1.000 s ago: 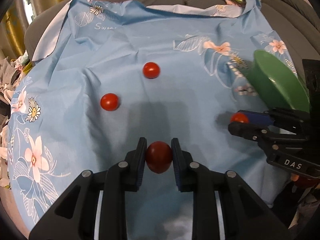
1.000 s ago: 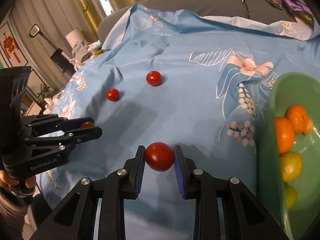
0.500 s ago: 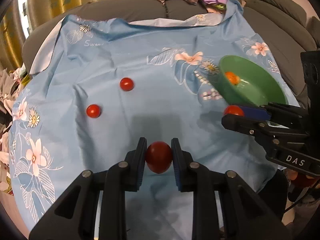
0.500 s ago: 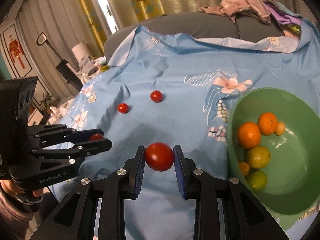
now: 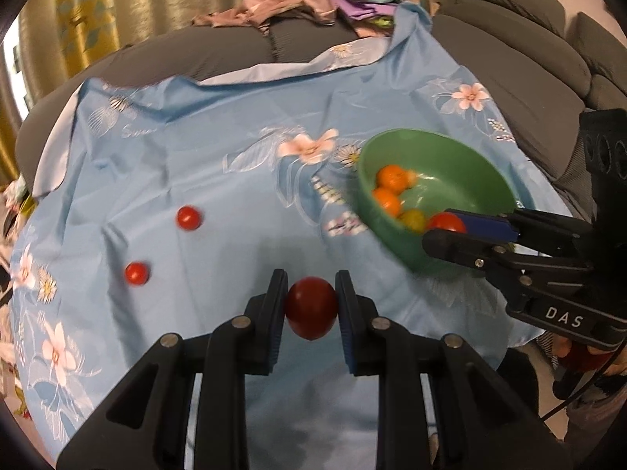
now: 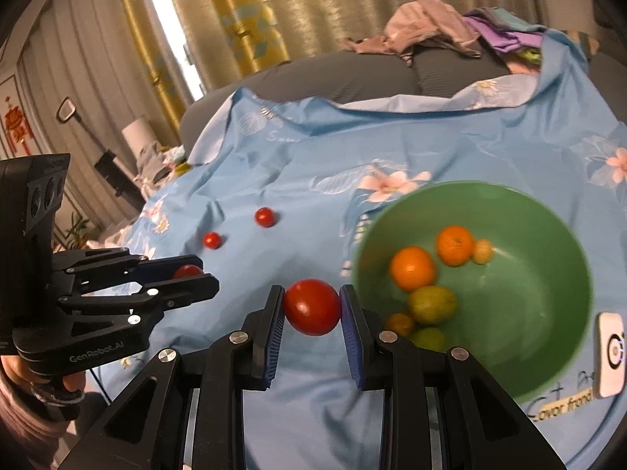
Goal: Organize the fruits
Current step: 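Carry both tomatoes over the green bowl and open both grippers to drop them, then withdraw both open grippers from the bowl toward the remaining two tomatoes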
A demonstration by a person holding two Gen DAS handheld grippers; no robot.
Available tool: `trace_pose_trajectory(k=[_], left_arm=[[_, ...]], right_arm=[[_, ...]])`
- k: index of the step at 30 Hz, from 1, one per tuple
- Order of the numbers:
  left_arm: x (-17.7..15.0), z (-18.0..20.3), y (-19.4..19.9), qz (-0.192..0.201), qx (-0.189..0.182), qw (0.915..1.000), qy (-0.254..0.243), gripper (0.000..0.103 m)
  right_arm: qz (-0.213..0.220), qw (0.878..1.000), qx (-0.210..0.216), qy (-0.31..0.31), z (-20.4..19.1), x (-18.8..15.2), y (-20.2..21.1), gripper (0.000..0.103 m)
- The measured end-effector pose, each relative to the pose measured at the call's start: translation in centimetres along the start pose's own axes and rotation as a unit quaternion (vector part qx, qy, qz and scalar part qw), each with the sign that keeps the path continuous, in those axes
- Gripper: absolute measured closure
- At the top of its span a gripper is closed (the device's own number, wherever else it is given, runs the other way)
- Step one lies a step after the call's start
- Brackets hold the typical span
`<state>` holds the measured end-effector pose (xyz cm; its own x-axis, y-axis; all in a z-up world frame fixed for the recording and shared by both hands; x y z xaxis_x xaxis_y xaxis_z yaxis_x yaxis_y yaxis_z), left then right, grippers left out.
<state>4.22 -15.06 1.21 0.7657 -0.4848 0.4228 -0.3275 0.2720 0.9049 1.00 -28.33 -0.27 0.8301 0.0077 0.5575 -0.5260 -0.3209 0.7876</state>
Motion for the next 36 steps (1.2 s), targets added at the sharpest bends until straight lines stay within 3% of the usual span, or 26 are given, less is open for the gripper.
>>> trace_pose_trajectory(k=[14,26,28,30,36], left_arm=[[5.5,6.9,-3.5,-0.009,-0.061,0.9953,-0.075,0.078],[6.4,8.3,-6.6,-0.044,-0.053,0.9944,-0.081,0.078],[6.3,8.3,-6.5,-0.042,-0.051,0.9948,-0.078,0.071],[6.2,8.1,-6.2,-0.038,-0.051,0.9952,-0.074,0.056],[5.2,7.7,-4.6,-0.020,-0.029,0.9970,-0.069,0.035]], right_arm=[[0.019,0.996,-0.037,-0.076,6.6,-1.6,2.3,0.073],[0.005,0.993,-0.032,-0.115,9.4,-2.6,1.8,0.073],[0.007,0.992,-0.031,-0.118,9.5,-2.7,2.0,0.073],[0.006,0.992,-0.035,-0.122,9.5,-2.7,2.1,0.072],[0.003,0.991,-0.038,-0.128,9.4,-3.0,2.5,0.072]])
Point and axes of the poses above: each gripper's, at about its wrist camera, not at the fingertips, and y roughly against the way its jaws point, z to its right, x to its top, the point moved 2 cm from there along -y, roughly the way its jaws point, and after that the axes turned 15 degrees about -z, right-handed, at the moved point
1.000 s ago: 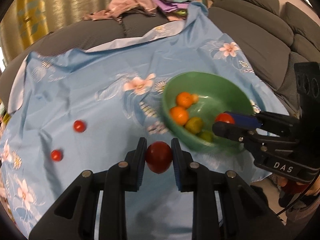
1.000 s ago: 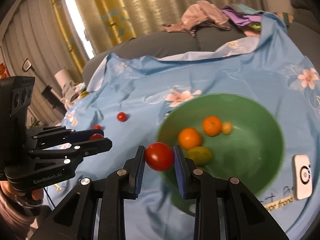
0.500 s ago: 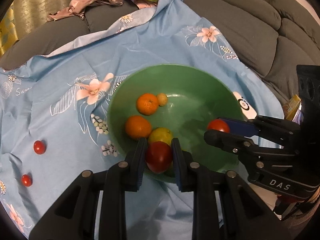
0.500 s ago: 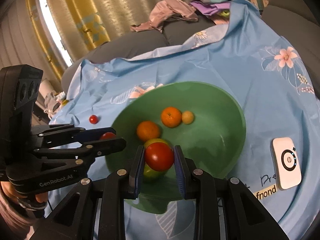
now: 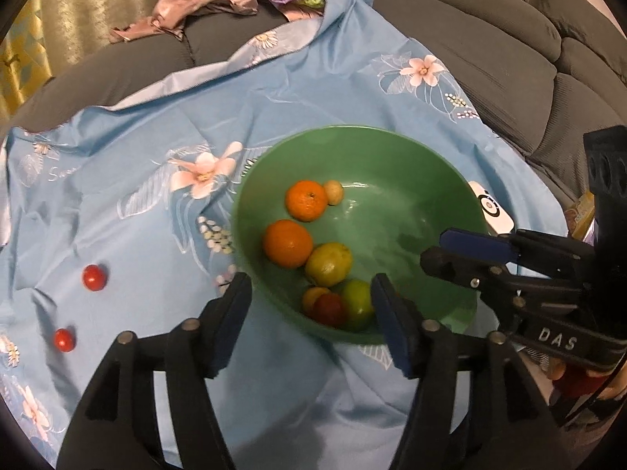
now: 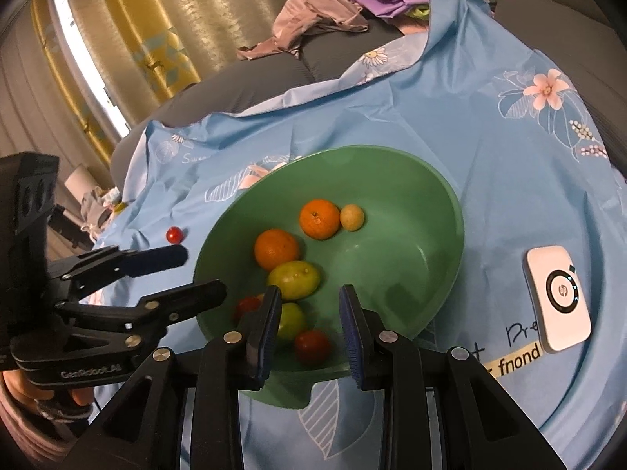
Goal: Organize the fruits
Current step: 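Withdraw both open grippers from the bowl toward the remaining two tomatoes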
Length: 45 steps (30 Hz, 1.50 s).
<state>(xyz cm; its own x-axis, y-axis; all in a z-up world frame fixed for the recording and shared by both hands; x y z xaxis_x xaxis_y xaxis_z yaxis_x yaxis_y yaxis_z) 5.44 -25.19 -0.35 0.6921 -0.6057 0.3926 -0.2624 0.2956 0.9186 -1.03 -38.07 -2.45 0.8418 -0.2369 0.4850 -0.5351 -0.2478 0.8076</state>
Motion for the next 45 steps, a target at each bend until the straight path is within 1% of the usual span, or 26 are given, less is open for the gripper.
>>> trace_pose_trajectory(k=[3,5,8,10,14,18,21,29,40,45], left_arm=[[-1.1,-0.5,0.9,0.005,0.018,0.9998,0.009,0.025],[-2.1,-1.2,1.4,0.001,0.029,0.9994,0.020,0.021],[-3.9,-2.7,2.0,-0.007,0.033,0.9980,0.053,0.019],[-5.2,-3.7,2.5,-0.011,0.041,0.9963,0.075,0.017],[-7.9,-5.7,3.4,-0.013,0.064,0.9915,0.112,0.013],[-10.1,-7.4,4.1,-0.016,0.077,0.9854,0.151,0.005],[-11.4,-8.1,4.6,-0.015,0.084,0.9826,0.165,0.005],[-14.2,-9.9,6.1,0.004,0.096,0.9772,0.189,0.004],[-16.9,-12.5,7.2,0.020,0.095,0.9705,0.221,0.004],[-17.5,-13.3,7.5,0.028,0.088,0.9698,0.226,0.004]], right_arm=[[0.003,1.000,0.002,0.001,-0.4,-0.2,0.4,0.072],[0.003,1.000,0.006,0.004,-0.9,-0.2,0.6,0.072],[0.003,1.000,0.008,0.018,-2.0,-0.5,0.9,0.071],[0.001,1.000,0.008,0.029,-2.9,-0.7,1.0,0.070],[-0.003,0.998,0.011,0.054,-5.1,-1.0,0.9,0.063],[-0.009,0.997,0.019,0.079,-7.3,-1.2,0.7,0.062],[-0.016,0.995,0.021,0.093,-8.7,-1.3,0.4,0.061],[-0.031,0.991,0.026,0.131,-12.4,-1.7,-0.3,0.061],[-0.050,0.984,0.025,0.171,-16.8,-1.9,-1.9,0.061],[-0.060,0.981,0.023,0.185,-18.4,-1.9,-2.7,0.061]])
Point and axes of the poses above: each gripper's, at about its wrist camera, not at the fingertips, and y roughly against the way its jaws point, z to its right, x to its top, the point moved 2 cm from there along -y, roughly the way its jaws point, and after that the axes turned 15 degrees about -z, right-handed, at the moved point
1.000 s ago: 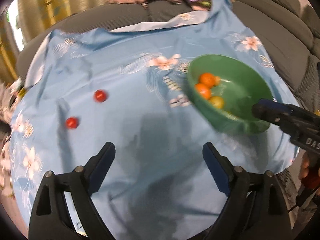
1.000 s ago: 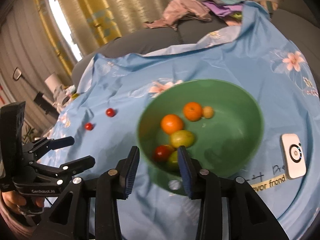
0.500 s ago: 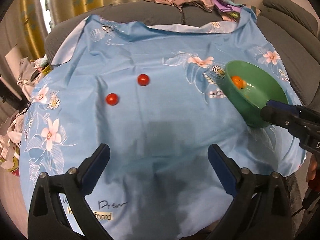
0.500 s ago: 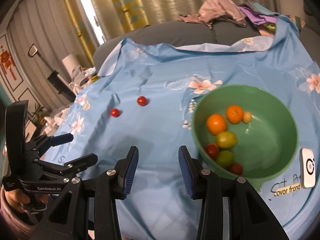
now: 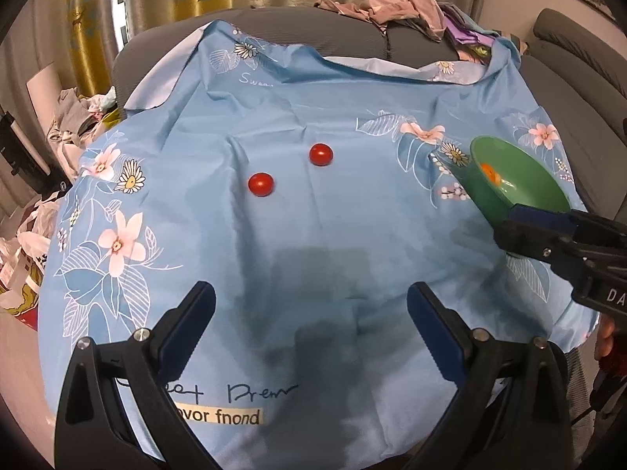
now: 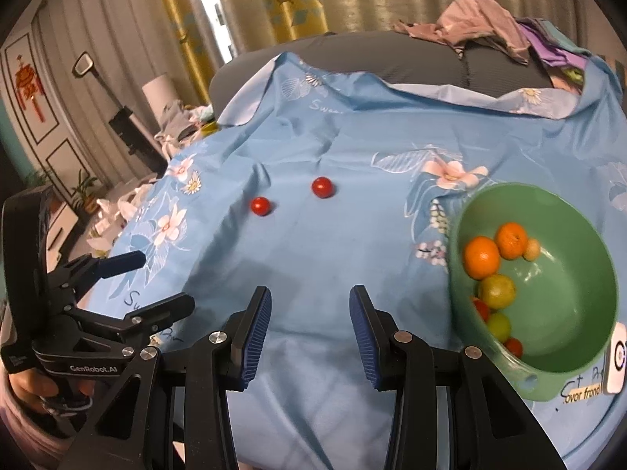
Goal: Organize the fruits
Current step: 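Withdraw both open grippers from the bowl toward the remaining two tomatoes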
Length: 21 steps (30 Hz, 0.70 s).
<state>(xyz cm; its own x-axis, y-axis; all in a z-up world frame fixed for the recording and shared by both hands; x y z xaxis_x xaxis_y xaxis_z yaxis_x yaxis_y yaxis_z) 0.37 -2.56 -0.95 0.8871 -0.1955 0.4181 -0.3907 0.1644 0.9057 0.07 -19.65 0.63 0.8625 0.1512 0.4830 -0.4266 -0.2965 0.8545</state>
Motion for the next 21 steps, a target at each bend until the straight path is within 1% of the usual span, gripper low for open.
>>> trace_pose_trajectory(k=[7,21], left_arm=[[0.1,-0.5,0.0,0.007,-0.011,0.9999,-0.004,0.004],[0.7,-1.6,-0.6,0.011,-0.027,0.9996,-0.005,0.004]], right_arm=[[-0.008,1.000,-0.002,0.012,-1.1,0.6,-0.6,0.061],[-0.022,1.000,0.000,0.022,-2.0,2.0,-2.2,0.061]])
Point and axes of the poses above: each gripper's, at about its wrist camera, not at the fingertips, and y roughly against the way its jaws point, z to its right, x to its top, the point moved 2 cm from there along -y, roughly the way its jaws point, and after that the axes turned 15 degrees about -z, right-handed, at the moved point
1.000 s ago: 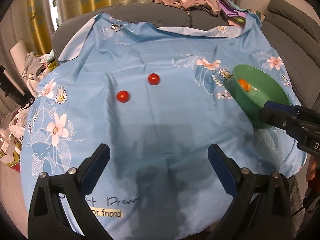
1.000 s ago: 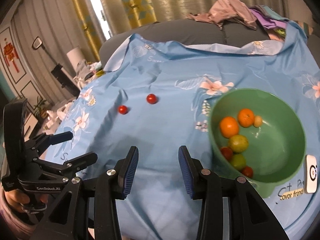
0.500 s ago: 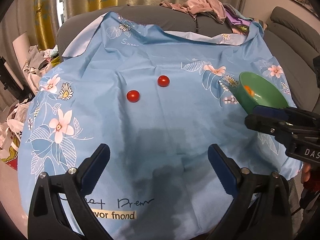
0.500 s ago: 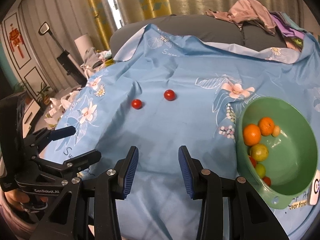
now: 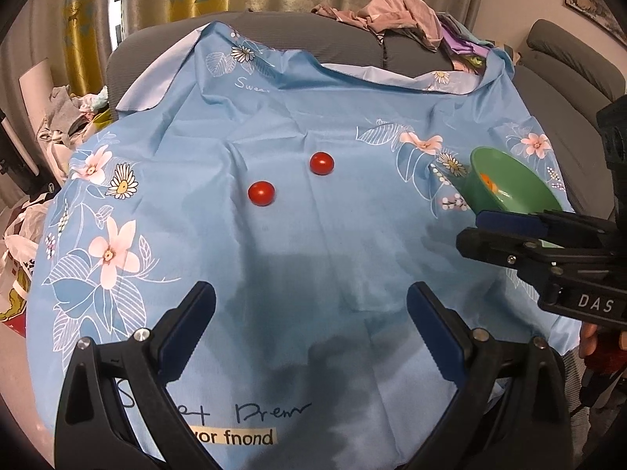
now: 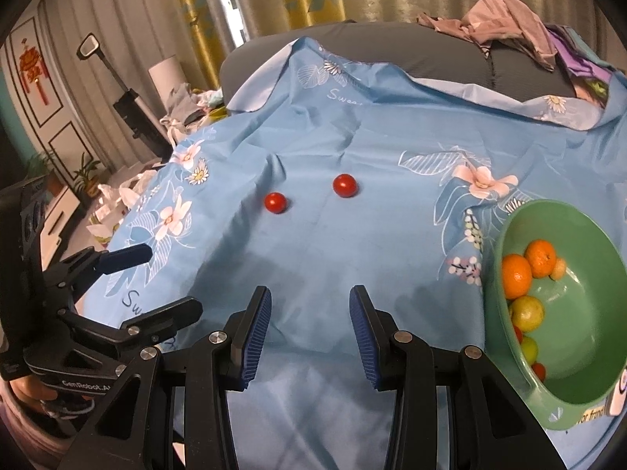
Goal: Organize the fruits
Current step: 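Withdraw both open grippers from the bowl toward the remaining two tomatoes, then grasp a cherry tomato with the left gripper while the right gripper grasps the last one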
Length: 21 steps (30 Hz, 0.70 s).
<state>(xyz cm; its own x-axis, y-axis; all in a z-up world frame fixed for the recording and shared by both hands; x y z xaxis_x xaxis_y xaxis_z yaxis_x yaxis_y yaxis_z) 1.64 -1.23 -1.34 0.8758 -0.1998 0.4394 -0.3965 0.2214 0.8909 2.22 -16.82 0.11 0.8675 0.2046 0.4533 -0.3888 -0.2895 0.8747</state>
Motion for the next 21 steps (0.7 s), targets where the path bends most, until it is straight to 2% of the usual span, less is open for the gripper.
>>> trace_pose_trajectory(k=[21], left_arm=[[2.0,-1.3,-2.0,-0.004,-0.010,0.9999,-0.009,0.006]], right_arm=[[-0.016,1.000,0.012,-0.008,1.3,2.1,-2.9,0.061]])
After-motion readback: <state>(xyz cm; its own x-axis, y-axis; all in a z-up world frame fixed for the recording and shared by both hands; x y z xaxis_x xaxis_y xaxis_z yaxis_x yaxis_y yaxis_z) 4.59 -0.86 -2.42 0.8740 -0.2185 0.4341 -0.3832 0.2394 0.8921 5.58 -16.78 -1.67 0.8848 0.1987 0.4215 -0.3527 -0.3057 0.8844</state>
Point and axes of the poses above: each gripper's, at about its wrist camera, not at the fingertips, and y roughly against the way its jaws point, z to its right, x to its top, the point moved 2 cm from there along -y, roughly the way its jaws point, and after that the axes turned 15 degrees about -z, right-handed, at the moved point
